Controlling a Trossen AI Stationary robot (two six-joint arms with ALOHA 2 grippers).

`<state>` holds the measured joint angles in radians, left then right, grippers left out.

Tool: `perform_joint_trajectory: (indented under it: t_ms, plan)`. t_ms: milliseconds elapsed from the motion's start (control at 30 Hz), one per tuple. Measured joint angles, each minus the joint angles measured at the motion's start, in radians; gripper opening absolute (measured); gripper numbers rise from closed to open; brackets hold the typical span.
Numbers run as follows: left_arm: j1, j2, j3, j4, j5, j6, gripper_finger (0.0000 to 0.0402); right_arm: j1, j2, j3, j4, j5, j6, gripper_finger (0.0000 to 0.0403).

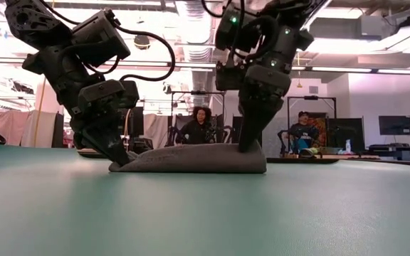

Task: Roll towel
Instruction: Roll the microfiber towel

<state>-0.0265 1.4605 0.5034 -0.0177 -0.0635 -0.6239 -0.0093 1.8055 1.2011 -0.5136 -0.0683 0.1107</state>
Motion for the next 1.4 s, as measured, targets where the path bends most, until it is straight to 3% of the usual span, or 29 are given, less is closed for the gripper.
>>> perform_joint_trajectory:
  t_ms: [467,833,1033,1133,1233,1300,1400]
  plan:
    - [0.000,0.001,-0.002,0.028,0.000,0.000,0.0012,-0.082,-0.001,-0.144,0.110,-0.042,0.030,0.0012]
    - [0.000,-0.083,0.084,-0.027,-0.027,0.109,0.0103,-0.085,-0.004,-0.191,0.176,-0.043,0.053,0.0012]
    - [-0.001,-0.196,0.094,-0.126,-0.044,0.141,0.0122,-0.085,-0.003,-0.208,0.182,-0.044,0.057,0.0012]
    - [-0.013,-0.259,0.094,-0.131,-0.028,0.143,0.0105,-0.085,-0.002,-0.209,0.192,-0.044,0.050,0.0012]
    - [-0.069,-0.308,0.095,-0.063,0.019,0.178,0.0053,-0.085,-0.001,-0.209,0.213,-0.047,0.050,0.0012]
    - [-0.123,-0.309,0.098,-0.017,0.008,0.227,0.0015,-0.085,-0.001,-0.210,0.220,-0.047,0.049,0.0012]
    - [-0.198,-0.269,0.097,0.016,-0.056,0.274,0.0004,-0.085,-0.001,-0.210,0.220,-0.047,0.049,0.0012]
